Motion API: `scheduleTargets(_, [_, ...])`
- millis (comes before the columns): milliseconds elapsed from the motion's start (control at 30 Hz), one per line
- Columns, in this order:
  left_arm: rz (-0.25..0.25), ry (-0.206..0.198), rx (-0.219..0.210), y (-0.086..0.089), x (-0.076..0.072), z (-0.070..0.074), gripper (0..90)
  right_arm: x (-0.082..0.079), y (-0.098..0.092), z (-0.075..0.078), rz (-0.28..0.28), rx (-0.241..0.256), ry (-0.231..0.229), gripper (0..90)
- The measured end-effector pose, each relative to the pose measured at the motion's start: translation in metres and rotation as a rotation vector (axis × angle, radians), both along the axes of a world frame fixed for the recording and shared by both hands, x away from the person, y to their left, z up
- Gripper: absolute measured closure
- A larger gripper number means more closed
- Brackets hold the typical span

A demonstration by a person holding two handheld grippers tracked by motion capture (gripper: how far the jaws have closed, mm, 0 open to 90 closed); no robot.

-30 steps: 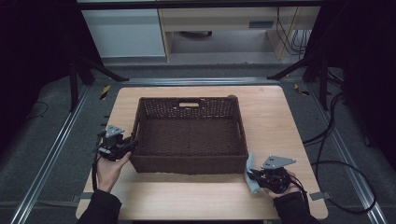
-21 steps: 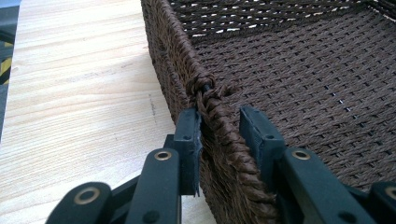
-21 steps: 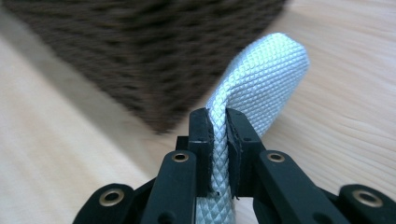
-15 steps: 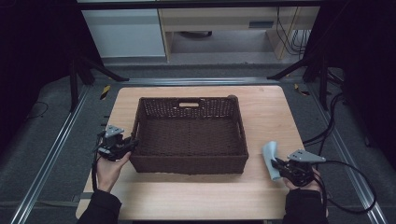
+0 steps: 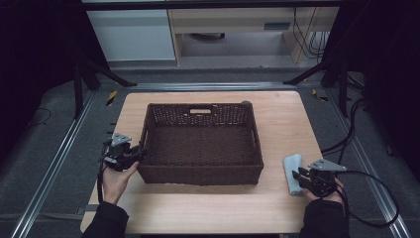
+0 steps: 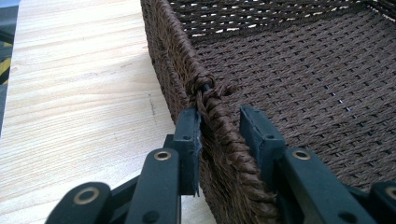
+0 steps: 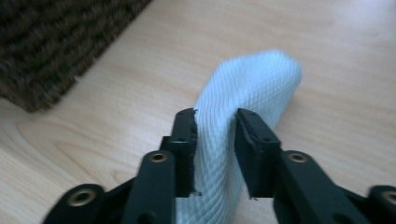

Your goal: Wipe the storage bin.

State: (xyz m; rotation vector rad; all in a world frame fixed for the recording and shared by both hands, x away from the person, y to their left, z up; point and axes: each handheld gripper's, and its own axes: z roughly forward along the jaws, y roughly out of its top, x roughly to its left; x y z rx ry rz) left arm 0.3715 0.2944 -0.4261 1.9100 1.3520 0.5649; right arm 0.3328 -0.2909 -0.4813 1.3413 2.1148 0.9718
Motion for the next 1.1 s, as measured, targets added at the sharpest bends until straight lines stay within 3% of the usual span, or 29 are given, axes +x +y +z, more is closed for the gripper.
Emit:
scheduleTargets(200, [-0.004,-0.005,0.019,-0.001,0.001,0.001,68.2,0.0,0.006,0.018,0.013,-0.007,-0.088,55.7])
scheduleTargets(400, [-0.004,-0.004,0.02,-0.001,0.001,0.001,68.4,0.002,0.019,0.041,0.044,0.074,-0.142,55.6])
scheduleTargets(667, [-0.004,-0.003,0.018,-0.001,0.001,0.001,68.4,0.009,0.044,0.064,0.078,0.142,-0.162,57.8])
scheduleTargets(1033, [-0.005,0.004,0.007,0.0,0.002,0.001,68.4,0.036,0.076,0.085,0.139,0.184,-0.15,61.6])
scheduleTargets(1100, [-0.007,0.003,-0.002,0.001,0.003,0.0,68.4,0.043,0.082,0.085,0.154,0.172,-0.139,61.9])
